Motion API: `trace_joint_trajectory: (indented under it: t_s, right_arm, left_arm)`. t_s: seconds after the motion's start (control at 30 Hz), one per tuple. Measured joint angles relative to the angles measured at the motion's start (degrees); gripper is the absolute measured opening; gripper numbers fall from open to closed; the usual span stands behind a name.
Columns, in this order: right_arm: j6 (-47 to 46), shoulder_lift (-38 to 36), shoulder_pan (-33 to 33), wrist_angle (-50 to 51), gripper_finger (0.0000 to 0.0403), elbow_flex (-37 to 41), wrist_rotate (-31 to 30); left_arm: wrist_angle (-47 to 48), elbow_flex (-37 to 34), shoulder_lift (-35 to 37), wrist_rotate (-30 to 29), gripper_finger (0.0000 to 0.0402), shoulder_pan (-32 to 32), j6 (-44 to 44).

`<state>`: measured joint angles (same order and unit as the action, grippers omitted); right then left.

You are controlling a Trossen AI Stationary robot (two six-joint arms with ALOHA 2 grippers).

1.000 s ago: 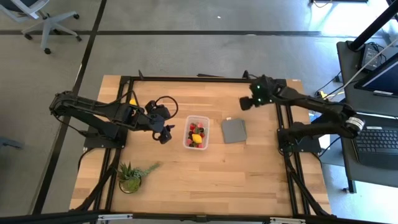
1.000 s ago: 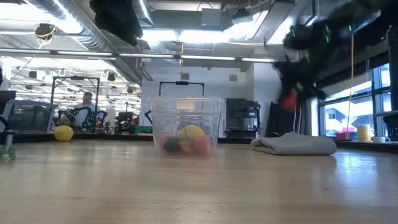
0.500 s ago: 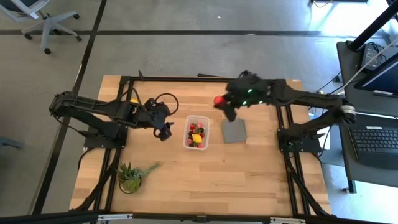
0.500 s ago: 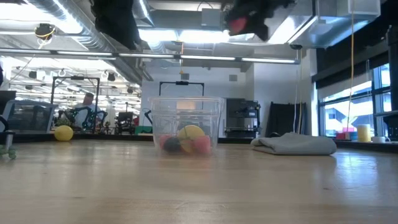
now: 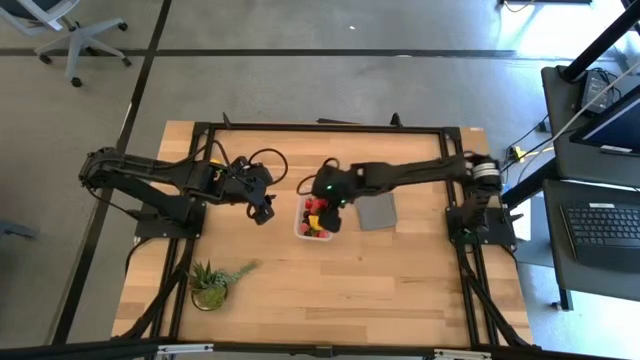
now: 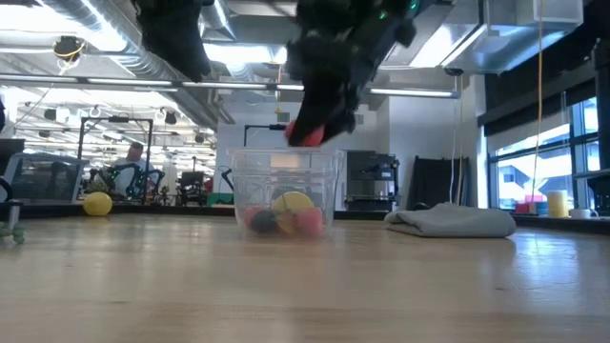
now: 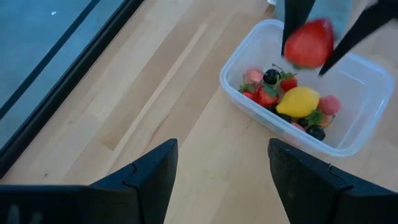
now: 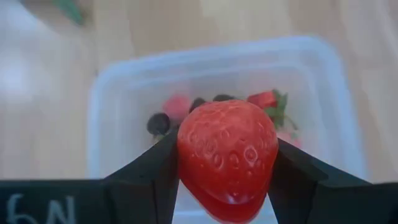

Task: Pick and placing Produce into tupperware
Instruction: Put the strawberry into the transparent bin, then put the lemon into the transparent bin

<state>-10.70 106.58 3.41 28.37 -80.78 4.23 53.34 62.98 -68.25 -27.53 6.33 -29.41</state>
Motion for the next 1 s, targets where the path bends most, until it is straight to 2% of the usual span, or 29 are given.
trace_joint_trajectory:
  t_s: [0.2,0.43,0.57,0.83,1.0]
  right_arm:
    - [-1.34,5.54,-0.14,1.08,0.0192,-3.42,0.13]
    - [-1.02,5.41,-0.01,7.42,0.0322,-6.87,0.33]
    - [-2.19,5.30,0.53,13.25,0.0360,-10.22,0.82]
    - [2.49,4.67,2.76,29.73,0.0375,-24.78,0.87]
    - [6.69,1.23,5.49,34.07,0.0376,-30.50,0.85]
  left_arm:
    - [0.04,0.00,0.02,-0.02,0.0241,0.00,0.02]
    - [-0.02,0.00,0.02,-0.02,0.0241,0.07,0.00]
    - [-0.02,0.00,0.02,0.00,0.0241,0.07,-0.02]
    - [-0.05,0.00,0.02,-0.02,0.0241,0.07,2.03]
    - [-0.20,0.00,0.06,0.54,0.0241,0.07,0.04]
